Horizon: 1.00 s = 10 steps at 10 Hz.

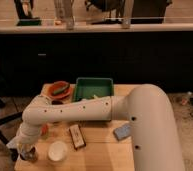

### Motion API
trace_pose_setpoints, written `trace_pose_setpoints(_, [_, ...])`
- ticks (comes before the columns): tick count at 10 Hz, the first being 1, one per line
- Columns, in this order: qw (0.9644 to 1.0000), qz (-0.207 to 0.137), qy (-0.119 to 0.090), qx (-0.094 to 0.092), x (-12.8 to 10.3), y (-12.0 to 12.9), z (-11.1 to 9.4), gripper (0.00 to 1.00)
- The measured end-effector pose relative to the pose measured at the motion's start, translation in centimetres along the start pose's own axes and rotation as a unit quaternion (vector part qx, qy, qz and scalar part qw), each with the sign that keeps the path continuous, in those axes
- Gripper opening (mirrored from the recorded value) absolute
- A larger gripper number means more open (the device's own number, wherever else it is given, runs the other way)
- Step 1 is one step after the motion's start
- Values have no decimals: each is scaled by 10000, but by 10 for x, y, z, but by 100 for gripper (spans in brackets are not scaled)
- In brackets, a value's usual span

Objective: Place towel in metal cup

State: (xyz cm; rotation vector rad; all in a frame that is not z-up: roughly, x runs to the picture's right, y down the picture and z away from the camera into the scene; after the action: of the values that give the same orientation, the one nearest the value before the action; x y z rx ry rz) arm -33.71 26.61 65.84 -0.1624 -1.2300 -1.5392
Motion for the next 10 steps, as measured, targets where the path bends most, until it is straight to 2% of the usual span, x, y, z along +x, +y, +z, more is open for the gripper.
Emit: trace_pose_setpoints(10, [9998, 133, -129, -27, -5, 13, -1, 3])
